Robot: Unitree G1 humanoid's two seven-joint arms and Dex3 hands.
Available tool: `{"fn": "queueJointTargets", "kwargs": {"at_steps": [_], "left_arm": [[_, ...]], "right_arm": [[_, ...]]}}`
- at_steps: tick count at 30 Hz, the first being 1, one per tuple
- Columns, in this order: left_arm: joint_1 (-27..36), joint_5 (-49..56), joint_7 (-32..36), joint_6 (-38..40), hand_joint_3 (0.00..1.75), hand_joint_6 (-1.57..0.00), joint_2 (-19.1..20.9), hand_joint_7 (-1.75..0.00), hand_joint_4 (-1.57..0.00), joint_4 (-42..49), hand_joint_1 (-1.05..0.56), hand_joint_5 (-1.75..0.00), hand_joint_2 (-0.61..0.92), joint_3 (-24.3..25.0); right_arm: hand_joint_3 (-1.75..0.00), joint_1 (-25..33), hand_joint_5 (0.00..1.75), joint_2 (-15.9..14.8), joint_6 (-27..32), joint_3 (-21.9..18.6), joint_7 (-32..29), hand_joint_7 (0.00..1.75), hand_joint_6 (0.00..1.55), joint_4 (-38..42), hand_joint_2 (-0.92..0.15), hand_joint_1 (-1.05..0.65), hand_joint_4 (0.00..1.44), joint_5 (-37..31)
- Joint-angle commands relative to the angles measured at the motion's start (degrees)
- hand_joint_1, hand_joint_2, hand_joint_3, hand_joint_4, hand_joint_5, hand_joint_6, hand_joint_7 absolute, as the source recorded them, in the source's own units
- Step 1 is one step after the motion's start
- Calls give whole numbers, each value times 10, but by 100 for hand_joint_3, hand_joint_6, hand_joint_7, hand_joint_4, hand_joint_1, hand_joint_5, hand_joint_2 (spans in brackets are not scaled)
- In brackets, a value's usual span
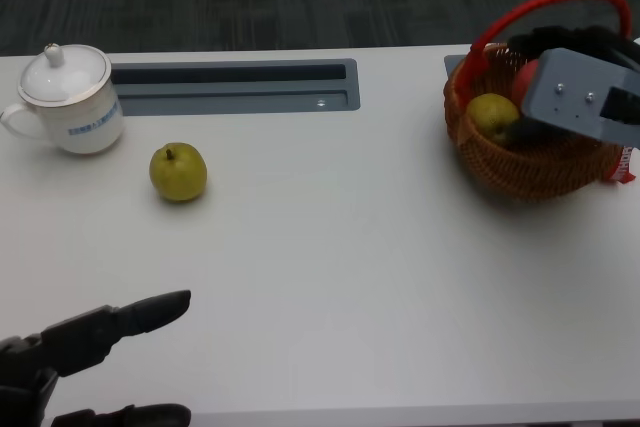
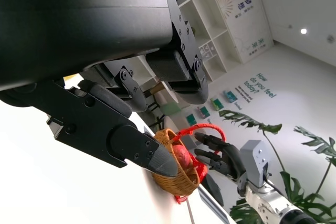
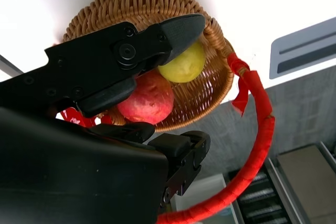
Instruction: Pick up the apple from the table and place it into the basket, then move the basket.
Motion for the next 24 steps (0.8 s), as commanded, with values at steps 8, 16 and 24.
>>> {"fn": "queueJointTargets", "kwargs": {"at_steps": [8, 16, 24], "left_arm": [[-57, -22, -7, -25, 0, -78, 28, 0, -86, 61, -52, 0, 79, -1], [-115, -4, 0, -39, 0, -77, 40, 0, -85, 109, -52, 0, 78, 8], [-149, -13, -7, -36, 0, -76, 44, 0, -83, 141, -50, 0, 77, 0]], "right_arm": [[0, 131, 2, -24, -176, -87, 53, 1, 40, -40, -84, -62, 50, 126], [-1, 231, 1, 8, -312, -121, 111, 2, 46, -81, -88, -62, 55, 202], [0, 303, 2, 60, -389, -119, 178, 2, 53, -135, -88, -59, 62, 261]]}}
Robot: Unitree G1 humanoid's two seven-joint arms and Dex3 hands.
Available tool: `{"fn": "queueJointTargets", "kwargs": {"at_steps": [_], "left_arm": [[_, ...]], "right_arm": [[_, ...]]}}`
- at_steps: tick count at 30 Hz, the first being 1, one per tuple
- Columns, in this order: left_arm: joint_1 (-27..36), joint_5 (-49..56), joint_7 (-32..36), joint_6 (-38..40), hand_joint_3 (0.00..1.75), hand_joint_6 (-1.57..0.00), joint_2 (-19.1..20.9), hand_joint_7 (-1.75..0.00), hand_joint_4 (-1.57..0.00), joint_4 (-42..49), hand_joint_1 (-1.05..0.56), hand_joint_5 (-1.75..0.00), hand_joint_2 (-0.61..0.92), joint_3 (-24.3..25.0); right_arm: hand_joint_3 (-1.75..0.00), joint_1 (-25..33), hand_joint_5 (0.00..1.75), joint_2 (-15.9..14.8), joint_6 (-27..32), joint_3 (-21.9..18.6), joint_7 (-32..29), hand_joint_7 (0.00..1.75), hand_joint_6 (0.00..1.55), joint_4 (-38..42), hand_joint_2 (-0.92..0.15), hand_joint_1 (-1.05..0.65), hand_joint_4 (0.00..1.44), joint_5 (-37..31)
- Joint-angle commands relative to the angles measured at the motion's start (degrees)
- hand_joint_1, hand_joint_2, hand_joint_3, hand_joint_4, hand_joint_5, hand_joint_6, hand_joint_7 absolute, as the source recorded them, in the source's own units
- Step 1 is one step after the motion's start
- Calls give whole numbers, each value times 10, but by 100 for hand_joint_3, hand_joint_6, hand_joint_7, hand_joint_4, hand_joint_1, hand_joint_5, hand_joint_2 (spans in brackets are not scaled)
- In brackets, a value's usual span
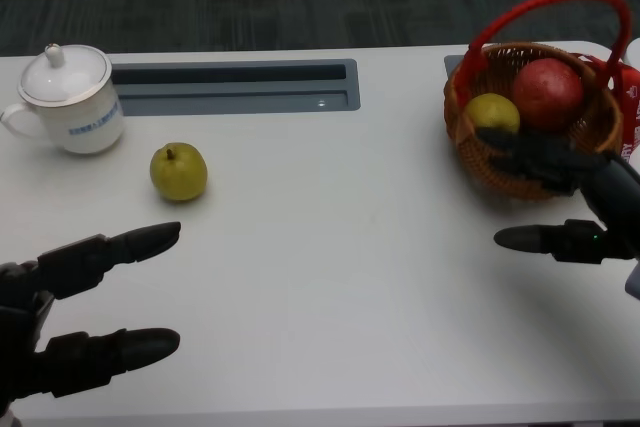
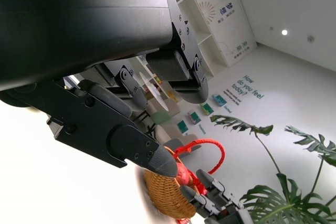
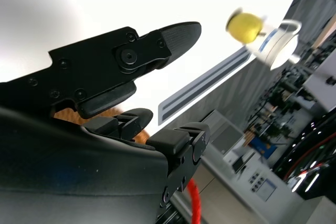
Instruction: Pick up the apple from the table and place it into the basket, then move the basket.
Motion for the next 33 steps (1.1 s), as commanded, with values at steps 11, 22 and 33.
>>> {"fn": "queueJointTargets", "kwargs": {"at_steps": [11, 22, 33], "left_arm": [[-17, -23, -15, -18, 0, -75, 15, 0, -82, 53, -46, 0, 75, -3], [-20, -31, -23, -27, 0, -77, 28, 0, -82, 70, -46, 0, 71, -2], [-23, -35, -30, -36, 0, -78, 33, 0, -84, 81, -44, -1, 70, -6]], "right_arm": [[0, 63, 1, 86, -27, 15, 132, 1, 60, -91, -84, -51, 68, 102], [0, 66, 0, 116, -28, 25, 160, 0, 59, -90, -81, -48, 65, 105], [0, 69, 1, 115, -48, 30, 156, 0, 59, -88, -81, -44, 67, 96]]}}
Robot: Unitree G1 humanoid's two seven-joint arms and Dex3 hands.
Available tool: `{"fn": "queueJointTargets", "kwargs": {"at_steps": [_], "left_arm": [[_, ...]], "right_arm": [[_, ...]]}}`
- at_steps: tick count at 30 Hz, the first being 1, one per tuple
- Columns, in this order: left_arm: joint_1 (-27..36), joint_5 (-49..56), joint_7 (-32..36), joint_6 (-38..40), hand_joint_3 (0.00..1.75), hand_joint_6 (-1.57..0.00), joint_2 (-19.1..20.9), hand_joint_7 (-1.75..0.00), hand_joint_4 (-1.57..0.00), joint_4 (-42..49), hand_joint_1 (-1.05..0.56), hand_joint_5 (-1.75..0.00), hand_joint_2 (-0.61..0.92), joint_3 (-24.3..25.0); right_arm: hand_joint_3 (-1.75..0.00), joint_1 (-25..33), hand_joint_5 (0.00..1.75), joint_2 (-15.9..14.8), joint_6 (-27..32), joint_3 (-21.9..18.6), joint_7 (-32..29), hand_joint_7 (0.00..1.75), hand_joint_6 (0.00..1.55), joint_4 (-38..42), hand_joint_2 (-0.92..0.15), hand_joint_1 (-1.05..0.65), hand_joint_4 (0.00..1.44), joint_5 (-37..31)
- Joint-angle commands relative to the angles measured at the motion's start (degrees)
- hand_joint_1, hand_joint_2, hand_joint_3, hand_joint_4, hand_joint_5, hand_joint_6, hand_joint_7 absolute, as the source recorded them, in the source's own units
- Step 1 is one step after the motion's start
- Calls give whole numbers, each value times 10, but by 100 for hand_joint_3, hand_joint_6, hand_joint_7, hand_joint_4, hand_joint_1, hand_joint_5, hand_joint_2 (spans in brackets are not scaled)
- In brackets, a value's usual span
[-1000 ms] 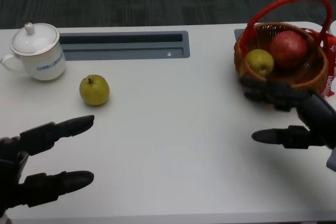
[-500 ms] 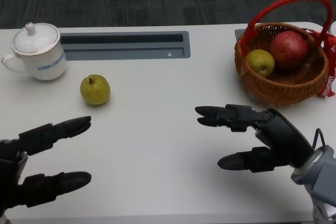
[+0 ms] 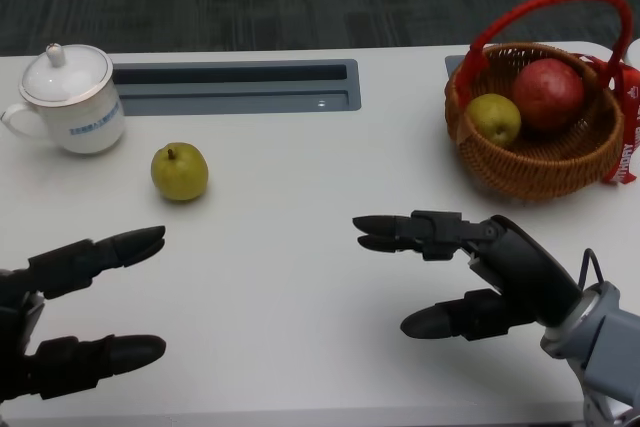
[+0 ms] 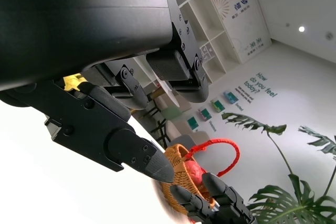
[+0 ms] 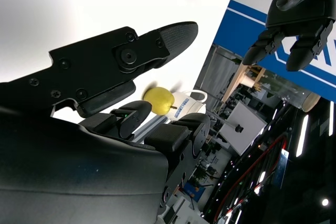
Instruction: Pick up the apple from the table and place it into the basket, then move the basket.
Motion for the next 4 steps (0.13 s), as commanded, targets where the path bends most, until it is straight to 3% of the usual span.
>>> {"fn": "queueJointTargets", "kwargs": {"at_steps": [1, 4], "left_arm": [[-5, -8, -9, -8, 0, -78, 11, -1, -84, 5, -44, -1, 70, 1], [-5, -7, -10, -6, 0, -78, 11, -1, -85, 4, -44, -1, 70, 1]], "right_arm": [[0, 3, 1, -5, -11, 0, -4, 0, 59, 2, -81, -44, 67, -2], [0, 3, 0, -6, -17, 0, -7, 0, 59, 3, -81, -43, 67, -7]]}}
